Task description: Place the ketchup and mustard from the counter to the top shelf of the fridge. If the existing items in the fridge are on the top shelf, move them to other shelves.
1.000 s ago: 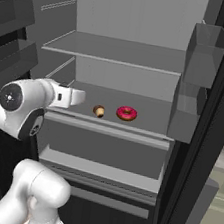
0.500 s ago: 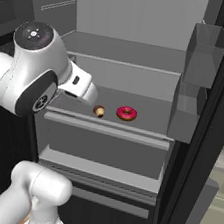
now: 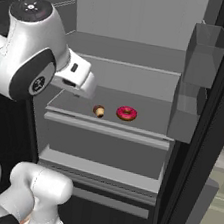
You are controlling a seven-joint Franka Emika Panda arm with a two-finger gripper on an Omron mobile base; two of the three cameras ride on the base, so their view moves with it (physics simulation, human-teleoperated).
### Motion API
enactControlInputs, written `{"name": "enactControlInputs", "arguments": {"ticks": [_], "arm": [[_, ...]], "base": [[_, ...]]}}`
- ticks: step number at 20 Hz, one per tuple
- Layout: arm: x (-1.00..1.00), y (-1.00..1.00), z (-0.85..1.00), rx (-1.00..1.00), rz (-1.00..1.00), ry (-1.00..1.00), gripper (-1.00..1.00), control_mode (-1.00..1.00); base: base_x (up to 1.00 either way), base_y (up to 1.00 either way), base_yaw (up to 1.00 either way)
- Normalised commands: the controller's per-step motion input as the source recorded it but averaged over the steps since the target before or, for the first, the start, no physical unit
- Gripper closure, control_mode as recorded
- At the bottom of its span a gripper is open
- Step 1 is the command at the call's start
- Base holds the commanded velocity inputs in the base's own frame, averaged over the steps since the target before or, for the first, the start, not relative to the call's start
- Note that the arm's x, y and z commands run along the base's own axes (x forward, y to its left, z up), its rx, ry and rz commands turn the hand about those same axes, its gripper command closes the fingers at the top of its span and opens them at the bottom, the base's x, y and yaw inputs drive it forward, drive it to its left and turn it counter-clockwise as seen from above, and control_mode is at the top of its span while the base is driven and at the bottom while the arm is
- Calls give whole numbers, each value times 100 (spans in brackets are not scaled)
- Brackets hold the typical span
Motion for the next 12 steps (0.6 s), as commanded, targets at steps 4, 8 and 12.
{"name": "enactControlInputs", "arguments": {"ticks": [4, 8, 12], "arm": [[-13, 30, 0, -23, 0, 0, -100, -100], [-2, 8, 0, -11, 0, 0, -100, -100], [-8, 0, -3, -2, 3, 0, -100, -100]], "base": [[0, 0, 0], [0, 0, 0], [0, 0, 0]]}}
